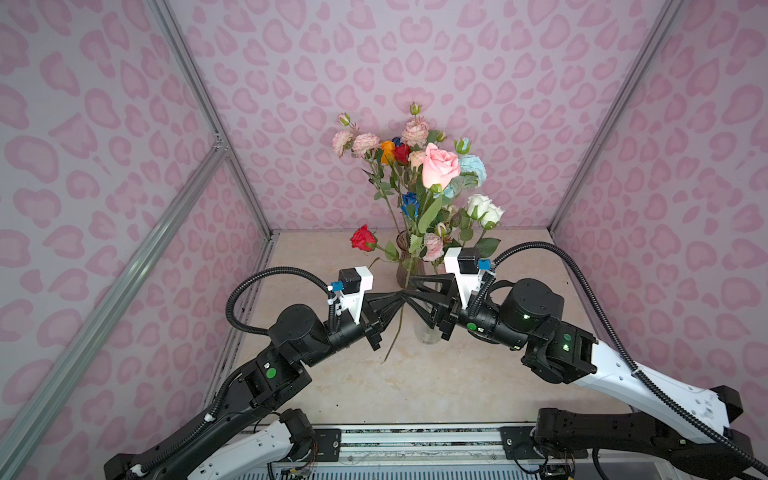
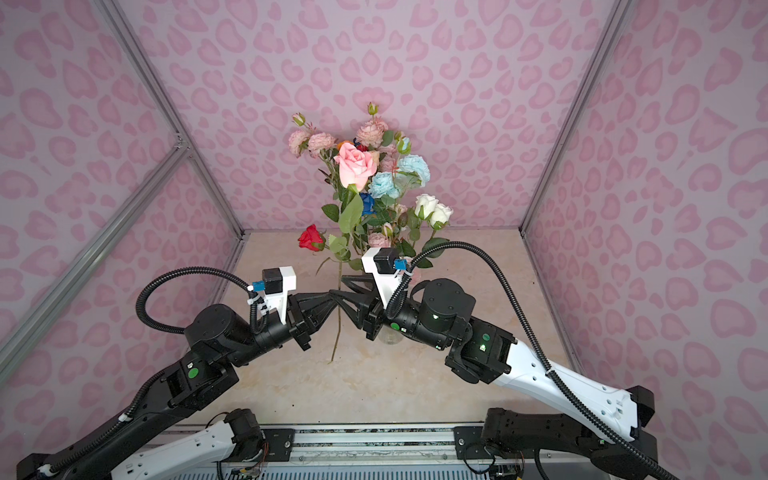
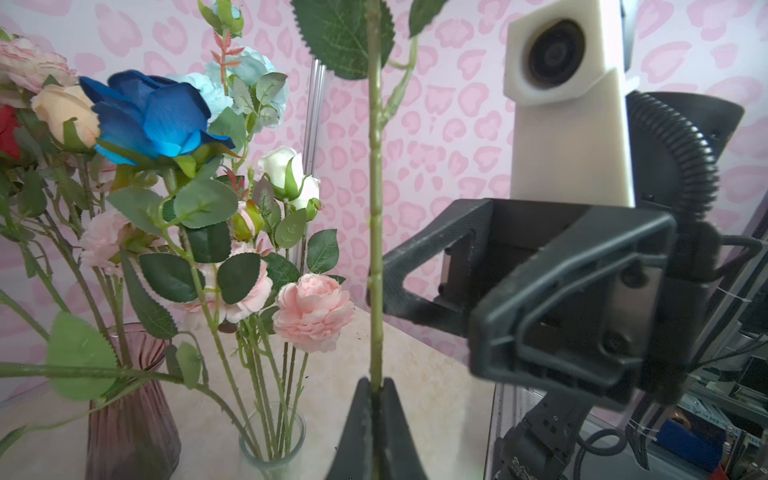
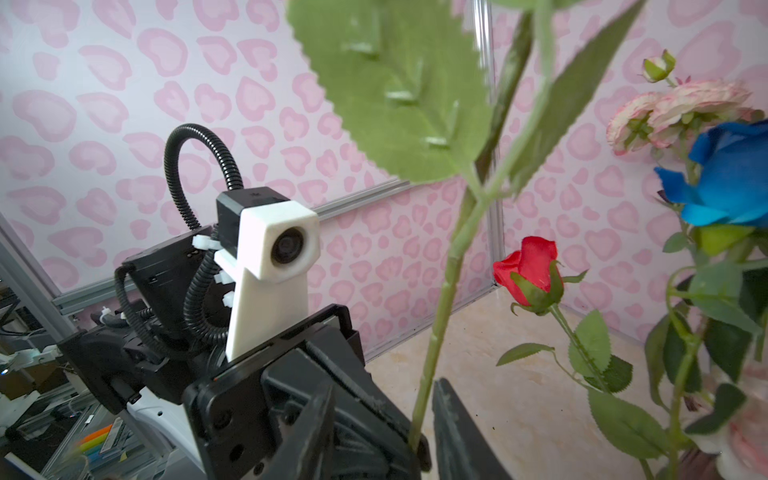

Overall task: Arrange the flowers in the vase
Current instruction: 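Grasp the pink rose stem with the right gripper beside the left gripper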

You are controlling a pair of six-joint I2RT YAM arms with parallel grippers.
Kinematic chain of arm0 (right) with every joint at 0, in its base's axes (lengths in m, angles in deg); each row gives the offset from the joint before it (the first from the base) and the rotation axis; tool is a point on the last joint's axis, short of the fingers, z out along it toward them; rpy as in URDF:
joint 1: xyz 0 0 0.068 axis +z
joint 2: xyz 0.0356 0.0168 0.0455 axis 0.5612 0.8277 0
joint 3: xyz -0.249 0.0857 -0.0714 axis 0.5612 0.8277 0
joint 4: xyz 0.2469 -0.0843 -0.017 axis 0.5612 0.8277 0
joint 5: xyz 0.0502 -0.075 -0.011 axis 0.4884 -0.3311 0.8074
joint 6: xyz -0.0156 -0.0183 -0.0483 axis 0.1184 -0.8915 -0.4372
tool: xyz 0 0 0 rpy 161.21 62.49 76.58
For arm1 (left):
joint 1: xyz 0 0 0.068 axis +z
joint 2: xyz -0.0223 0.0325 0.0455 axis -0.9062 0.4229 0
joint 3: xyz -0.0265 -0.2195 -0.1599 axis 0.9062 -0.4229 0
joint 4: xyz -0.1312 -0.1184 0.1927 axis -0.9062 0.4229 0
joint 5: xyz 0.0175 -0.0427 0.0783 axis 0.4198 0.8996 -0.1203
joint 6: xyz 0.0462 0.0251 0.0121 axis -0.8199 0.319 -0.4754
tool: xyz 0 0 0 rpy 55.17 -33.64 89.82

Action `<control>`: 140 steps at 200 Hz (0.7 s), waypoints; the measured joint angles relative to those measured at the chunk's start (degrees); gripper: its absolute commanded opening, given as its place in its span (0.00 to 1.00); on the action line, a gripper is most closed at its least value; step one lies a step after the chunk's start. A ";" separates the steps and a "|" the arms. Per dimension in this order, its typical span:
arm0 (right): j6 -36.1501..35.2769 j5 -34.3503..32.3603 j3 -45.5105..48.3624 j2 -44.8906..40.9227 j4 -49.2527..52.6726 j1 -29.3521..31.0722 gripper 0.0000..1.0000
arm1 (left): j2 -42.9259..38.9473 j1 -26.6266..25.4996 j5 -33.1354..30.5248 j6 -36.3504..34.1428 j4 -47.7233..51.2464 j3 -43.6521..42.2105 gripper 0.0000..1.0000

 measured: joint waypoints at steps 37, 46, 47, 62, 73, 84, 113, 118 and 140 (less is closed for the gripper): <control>-0.76 -3.10 0.37 0.50 -2.05 0.17 0.32 | 0.02 -0.52 -0.81 -0.02 -1.33 -0.24 0.03; -0.81 -3.54 0.39 0.55 -2.25 0.17 0.32 | -0.11 -0.61 -0.92 -0.02 -1.29 -0.48 0.03; -0.81 -3.54 0.39 0.55 -2.27 0.17 0.32 | -0.13 -0.61 -0.92 -0.02 -1.29 -0.52 0.03; -0.87 -4.37 0.39 0.63 -2.97 0.13 0.30 | -0.48 -0.74 -1.36 -0.04 -1.29 -0.96 0.03; -0.87 -4.76 0.39 0.87 -3.50 -0.07 0.29 | -0.70 -0.74 -1.49 -0.15 -1.31 -1.20 0.03; -0.85 -4.81 0.33 1.27 -3.50 -0.37 0.27 | -0.79 -0.76 -1.51 -0.15 -1.33 -1.40 0.03; -0.26 -4.28 0.26 2.38 -3.41 -1.29 0.21 | -1.22 -0.76 -1.95 -0.39 -1.25 -1.84 0.03; -0.02 -3.80 0.26 2.54 -3.52 -1.38 0.19 | -1.31 -0.76 -2.21 -0.39 -1.25 -1.84 0.03; 0.74 -2.82 0.26 2.99 -3.96 -1.51 0.13 | -1.33 -0.76 -2.82 -0.61 -1.22 -1.84 0.03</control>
